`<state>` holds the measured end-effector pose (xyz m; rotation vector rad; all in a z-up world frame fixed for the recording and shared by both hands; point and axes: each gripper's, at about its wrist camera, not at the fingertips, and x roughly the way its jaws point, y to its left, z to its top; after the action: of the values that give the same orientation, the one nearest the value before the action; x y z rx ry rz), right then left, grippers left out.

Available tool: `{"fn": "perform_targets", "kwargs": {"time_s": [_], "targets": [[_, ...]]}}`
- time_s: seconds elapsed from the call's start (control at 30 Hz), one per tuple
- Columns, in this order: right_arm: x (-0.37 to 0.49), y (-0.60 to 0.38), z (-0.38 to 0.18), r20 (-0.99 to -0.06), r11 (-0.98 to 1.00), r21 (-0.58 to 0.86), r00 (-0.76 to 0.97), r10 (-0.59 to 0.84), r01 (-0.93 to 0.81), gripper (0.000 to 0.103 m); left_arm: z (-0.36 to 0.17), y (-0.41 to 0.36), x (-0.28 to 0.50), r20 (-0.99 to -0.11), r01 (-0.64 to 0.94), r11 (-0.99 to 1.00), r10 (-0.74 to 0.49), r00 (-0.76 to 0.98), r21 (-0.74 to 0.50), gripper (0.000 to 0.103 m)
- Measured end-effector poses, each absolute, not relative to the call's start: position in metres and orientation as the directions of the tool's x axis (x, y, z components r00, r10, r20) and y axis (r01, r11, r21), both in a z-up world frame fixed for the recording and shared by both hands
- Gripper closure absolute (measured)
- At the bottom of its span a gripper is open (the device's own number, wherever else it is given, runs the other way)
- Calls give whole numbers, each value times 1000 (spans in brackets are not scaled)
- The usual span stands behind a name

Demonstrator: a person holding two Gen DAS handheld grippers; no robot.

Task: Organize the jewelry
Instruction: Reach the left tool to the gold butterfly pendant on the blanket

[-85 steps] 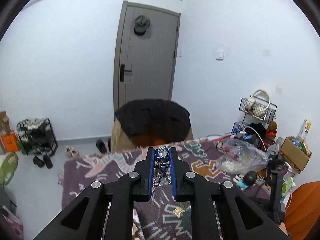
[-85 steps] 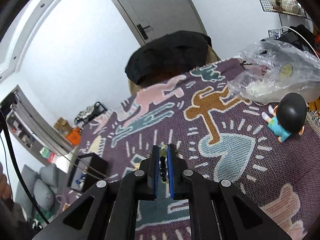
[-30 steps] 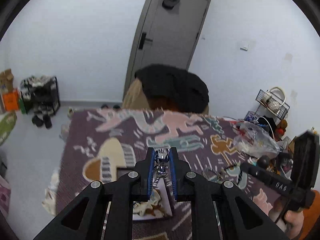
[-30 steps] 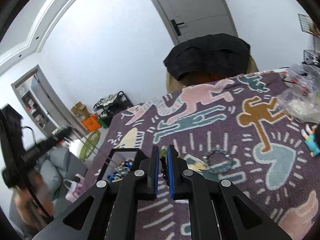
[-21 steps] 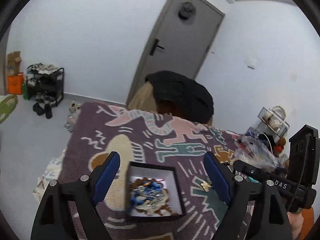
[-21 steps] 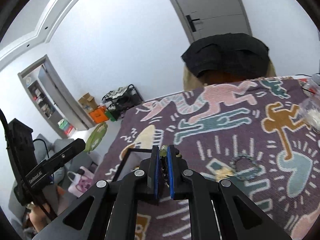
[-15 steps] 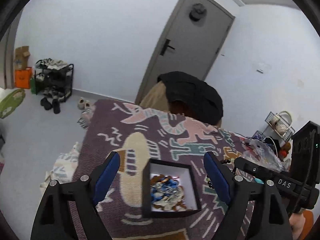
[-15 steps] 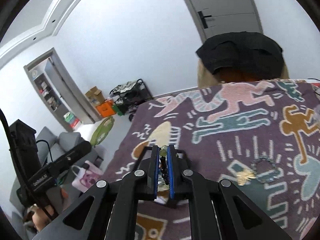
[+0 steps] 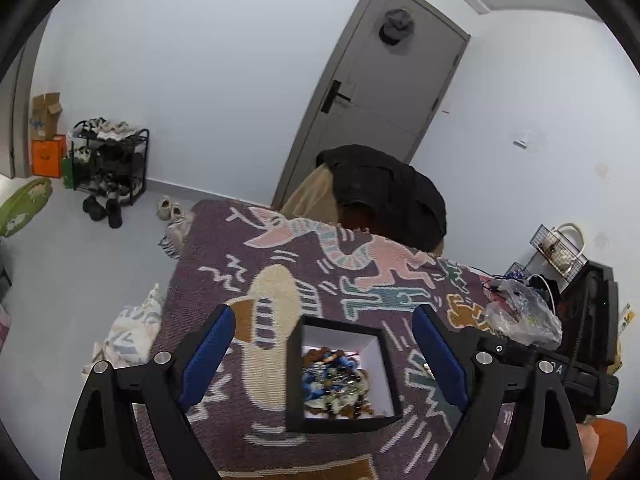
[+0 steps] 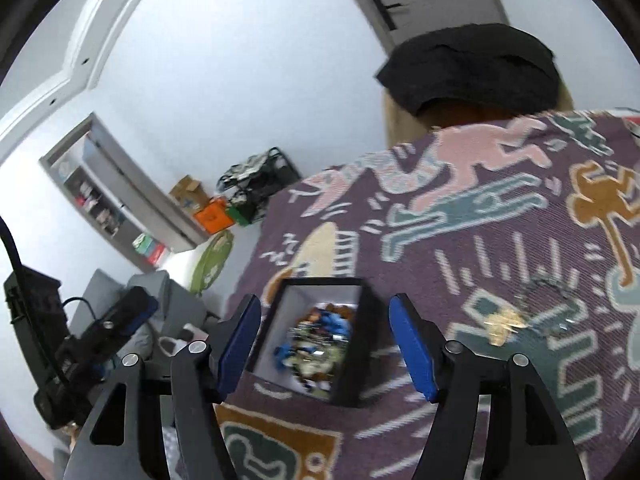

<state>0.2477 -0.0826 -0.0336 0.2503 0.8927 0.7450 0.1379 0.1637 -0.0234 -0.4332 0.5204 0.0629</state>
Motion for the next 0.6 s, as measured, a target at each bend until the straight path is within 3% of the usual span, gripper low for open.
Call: {"fn": "perform_targets", "kwargs": {"time_s": [0.6], "targets": [[275, -198, -60, -648, 820, 486, 505, 570, -303, 37, -33, 60, 191, -559, -9, 961, -154, 815, -277, 12]]}}
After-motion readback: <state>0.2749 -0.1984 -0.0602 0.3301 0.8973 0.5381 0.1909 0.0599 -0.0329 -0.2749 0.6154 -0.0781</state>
